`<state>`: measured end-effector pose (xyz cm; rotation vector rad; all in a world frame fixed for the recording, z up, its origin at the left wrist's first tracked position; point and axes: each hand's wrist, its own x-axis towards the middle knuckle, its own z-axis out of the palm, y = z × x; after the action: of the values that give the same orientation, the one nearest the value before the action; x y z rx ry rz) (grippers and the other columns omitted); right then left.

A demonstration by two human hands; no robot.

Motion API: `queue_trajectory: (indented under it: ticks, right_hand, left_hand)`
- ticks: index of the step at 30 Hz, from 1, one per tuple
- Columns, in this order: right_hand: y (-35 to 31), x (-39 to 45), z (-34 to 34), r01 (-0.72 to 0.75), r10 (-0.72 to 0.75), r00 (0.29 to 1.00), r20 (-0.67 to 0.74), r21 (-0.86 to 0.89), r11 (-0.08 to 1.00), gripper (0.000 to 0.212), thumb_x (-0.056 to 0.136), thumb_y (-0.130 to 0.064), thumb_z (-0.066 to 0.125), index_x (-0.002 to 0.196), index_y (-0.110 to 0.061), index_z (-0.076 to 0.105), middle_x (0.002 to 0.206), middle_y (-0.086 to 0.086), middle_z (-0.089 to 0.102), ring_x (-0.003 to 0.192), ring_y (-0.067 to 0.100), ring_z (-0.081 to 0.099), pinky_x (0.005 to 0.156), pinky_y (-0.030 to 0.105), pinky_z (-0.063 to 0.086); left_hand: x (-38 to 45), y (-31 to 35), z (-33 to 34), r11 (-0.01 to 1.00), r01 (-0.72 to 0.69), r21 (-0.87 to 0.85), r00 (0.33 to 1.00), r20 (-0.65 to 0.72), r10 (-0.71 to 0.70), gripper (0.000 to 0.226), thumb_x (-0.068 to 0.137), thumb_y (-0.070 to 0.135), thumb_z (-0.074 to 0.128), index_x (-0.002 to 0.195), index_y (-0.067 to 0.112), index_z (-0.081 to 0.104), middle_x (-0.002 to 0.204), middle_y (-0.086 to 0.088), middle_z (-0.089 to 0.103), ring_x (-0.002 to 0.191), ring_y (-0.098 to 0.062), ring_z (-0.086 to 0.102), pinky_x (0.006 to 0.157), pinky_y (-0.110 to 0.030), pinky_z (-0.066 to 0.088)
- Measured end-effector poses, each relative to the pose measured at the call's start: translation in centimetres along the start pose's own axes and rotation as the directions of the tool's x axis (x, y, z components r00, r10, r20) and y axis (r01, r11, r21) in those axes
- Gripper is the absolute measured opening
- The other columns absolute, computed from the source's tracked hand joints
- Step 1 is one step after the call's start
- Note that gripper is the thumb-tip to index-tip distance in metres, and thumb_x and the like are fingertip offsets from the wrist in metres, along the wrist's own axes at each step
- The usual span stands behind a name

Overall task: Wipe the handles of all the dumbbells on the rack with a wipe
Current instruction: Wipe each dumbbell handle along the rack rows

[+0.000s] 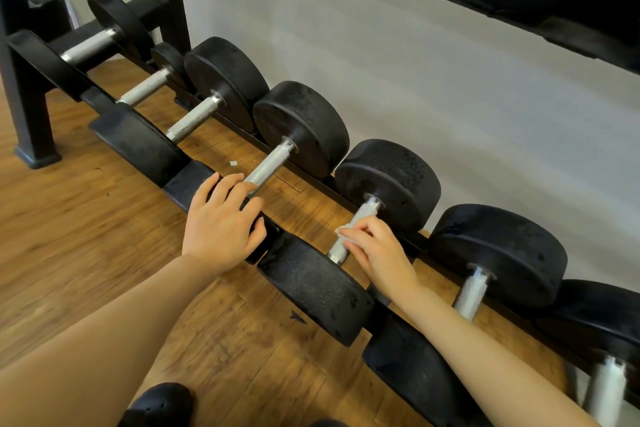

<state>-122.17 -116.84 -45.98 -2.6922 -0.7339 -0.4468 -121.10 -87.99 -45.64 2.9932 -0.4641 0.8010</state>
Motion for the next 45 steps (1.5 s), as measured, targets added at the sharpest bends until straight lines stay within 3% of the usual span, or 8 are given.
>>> queue_trajectory:
  ticks: [5,10,13,16,22,30,41,45]
  right_hand:
    - [0.7,0.1,-0.3,-0.132,0.131,0.984,-0.123,0.004,0.991,0.028,0.092,-0.017,0.06,0.119,-0.014,0.065,0.103,0.0,0.054,0.094,0.009,0.052,0.079,0.019,0.048]
    - [0.6,-0.3,-0.6,0.0,-0.003,0.999,-0.045,-0.071,0.997,0.028,0.093,-0.021,0.057,0.118,-0.014,0.065,0.095,0.0,0.055,0.081,0.01,0.053,0.068,0.026,0.049]
    - [0.9,-0.1,-0.6,-0.122,0.108,0.986,-0.125,-0.11,0.986,0.026,0.092,-0.023,0.059,0.116,-0.019,0.067,0.091,-0.002,0.056,0.079,0.012,0.054,0.069,0.031,0.045]
    - [0.8,0.0,-0.5,-0.222,0.22,0.962,-0.163,0.006,0.975,0.027,0.091,-0.017,0.063,0.117,-0.017,0.067,0.094,-0.003,0.055,0.085,0.011,0.053,0.073,0.021,0.046]
    - [-0.5,-0.5,-0.5,-0.098,0.101,0.995,-0.014,0.152,0.983,0.028,0.09,-0.01,0.064,0.118,-0.011,0.066,0.097,-0.009,0.046,0.087,-0.004,0.047,0.08,0.002,0.037]
    - [0.4,-0.1,-0.5,-0.274,0.294,0.937,-0.187,0.129,0.953,0.025,0.088,-0.012,0.066,0.113,-0.014,0.07,0.098,-0.008,0.052,0.09,0.005,0.051,0.078,0.014,0.043]
    - [0.8,-0.1,-1.3,-0.326,0.365,0.928,-0.072,0.317,0.891,0.029,0.087,-0.012,0.068,0.116,-0.015,0.068,0.099,-0.005,0.056,0.092,0.004,0.056,0.081,0.021,0.05]
    - [0.2,-0.4,-1.3,-0.208,0.21,0.978,0.021,0.244,0.947,0.03,0.089,-0.01,0.065,0.118,-0.014,0.066,0.099,-0.003,0.054,0.089,0.0,0.053,0.083,0.013,0.045]
  left_hand:
    - [0.0,0.1,-0.1,1.0,0.002,0.007,1.0,0.013,-0.002,0.036,0.092,0.035,0.044,0.101,0.018,0.074,0.118,-0.007,0.067,0.123,-0.031,0.052,0.111,-0.049,0.027]
    - [0.0,0.1,-0.1,1.0,0.005,0.004,1.0,0.02,-0.005,0.037,0.092,0.035,0.043,0.101,0.018,0.074,0.119,-0.008,0.067,0.124,-0.031,0.052,0.111,-0.049,0.027]
    - [0.0,0.1,-0.2,1.0,0.005,-0.004,1.0,0.016,-0.005,0.038,0.092,0.036,0.042,0.102,0.017,0.074,0.118,-0.008,0.067,0.124,-0.031,0.052,0.111,-0.05,0.028]
    - [0.0,0.1,-0.1,1.0,0.008,-0.009,1.0,0.013,-0.008,0.037,0.091,0.036,0.043,0.1,0.016,0.074,0.117,-0.009,0.067,0.123,-0.032,0.052,0.111,-0.05,0.029]
    - [0.0,0.0,0.0,1.0,0.001,-0.016,1.0,0.001,-0.001,0.037,0.092,0.035,0.043,0.1,0.017,0.074,0.118,-0.008,0.067,0.124,-0.031,0.052,0.112,-0.05,0.028]
    - [-0.1,0.0,0.2,1.0,0.002,-0.01,1.0,-0.005,-0.002,0.034,0.091,0.034,0.045,0.099,0.018,0.074,0.118,-0.008,0.067,0.123,-0.031,0.052,0.112,-0.049,0.027]
    - [0.0,0.0,0.0,1.0,0.003,-0.01,1.0,-0.001,-0.003,0.034,0.092,0.034,0.045,0.099,0.018,0.074,0.118,-0.008,0.066,0.124,-0.031,0.052,0.111,-0.049,0.028]
    - [0.0,0.0,0.1,1.0,0.005,-0.005,1.0,0.007,-0.005,0.034,0.092,0.034,0.045,0.1,0.018,0.074,0.119,-0.008,0.066,0.124,-0.031,0.051,0.112,-0.049,0.027]
